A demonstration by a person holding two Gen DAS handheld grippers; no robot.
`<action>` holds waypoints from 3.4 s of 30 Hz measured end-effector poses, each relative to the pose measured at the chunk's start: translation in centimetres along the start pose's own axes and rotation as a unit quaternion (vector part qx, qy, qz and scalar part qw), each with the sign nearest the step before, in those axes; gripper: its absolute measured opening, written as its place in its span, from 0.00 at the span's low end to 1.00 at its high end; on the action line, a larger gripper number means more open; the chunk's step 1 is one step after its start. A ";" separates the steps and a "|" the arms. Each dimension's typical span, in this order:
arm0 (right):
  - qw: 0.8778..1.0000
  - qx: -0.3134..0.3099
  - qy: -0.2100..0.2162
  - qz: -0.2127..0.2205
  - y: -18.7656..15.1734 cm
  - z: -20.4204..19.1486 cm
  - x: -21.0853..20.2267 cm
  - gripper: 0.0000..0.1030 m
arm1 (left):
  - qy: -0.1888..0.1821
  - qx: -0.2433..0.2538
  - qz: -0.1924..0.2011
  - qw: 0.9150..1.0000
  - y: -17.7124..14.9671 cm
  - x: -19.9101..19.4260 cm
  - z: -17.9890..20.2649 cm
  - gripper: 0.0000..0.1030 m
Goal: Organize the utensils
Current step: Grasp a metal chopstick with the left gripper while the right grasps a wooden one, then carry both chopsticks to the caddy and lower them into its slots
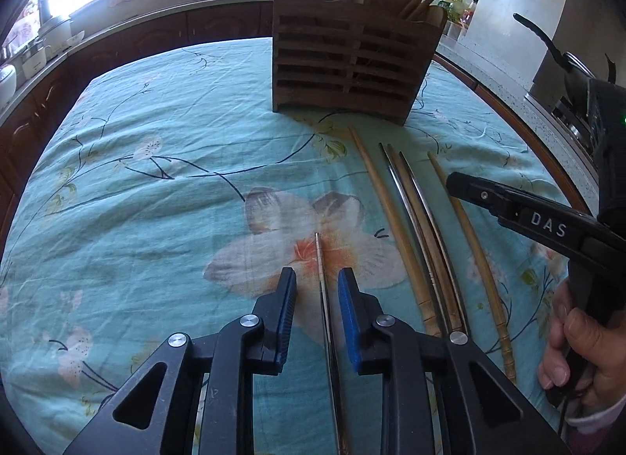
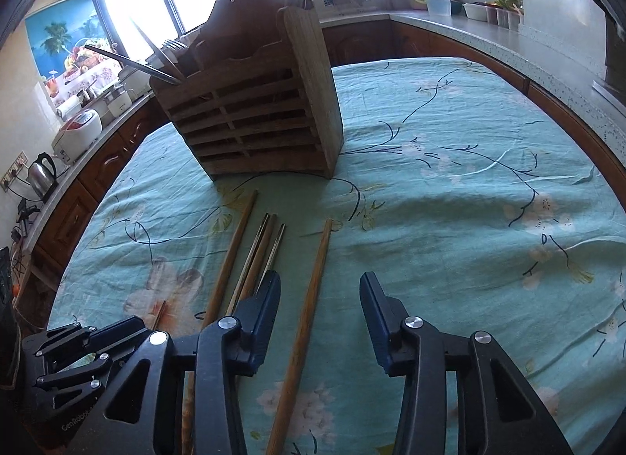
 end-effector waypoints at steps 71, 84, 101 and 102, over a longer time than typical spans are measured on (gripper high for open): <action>0.969 -0.007 0.018 0.245 9.3 -0.4 -19.6 0.05 | -0.137 -0.068 0.254 0.955 7.2 -19.9 -3.3 0.02; 0.948 -0.017 -0.015 0.317 17.5 -0.4 -20.6 0.05 | -0.142 -0.067 0.350 0.924 15.3 -19.2 -1.9 0.02; 0.958 -0.002 -0.022 0.285 18.7 1.0 -12.4 0.05 | -0.097 -0.105 0.342 0.929 17.8 -4.8 -1.0 0.02; 0.960 0.001 -0.021 0.280 18.4 1.1 -12.0 0.05 | -0.098 -0.104 0.337 0.931 17.8 -4.2 -0.8 0.02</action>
Point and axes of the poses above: each gripper's, at about its wrist camera, not at the fingertips, and x roughly the way its jaws point, z to its right, y to its top, the point moved 4 cm from there along x, roughly the way its jaws point, and after that the axes turned 10 degrees about -x, right-handed, at the moved point
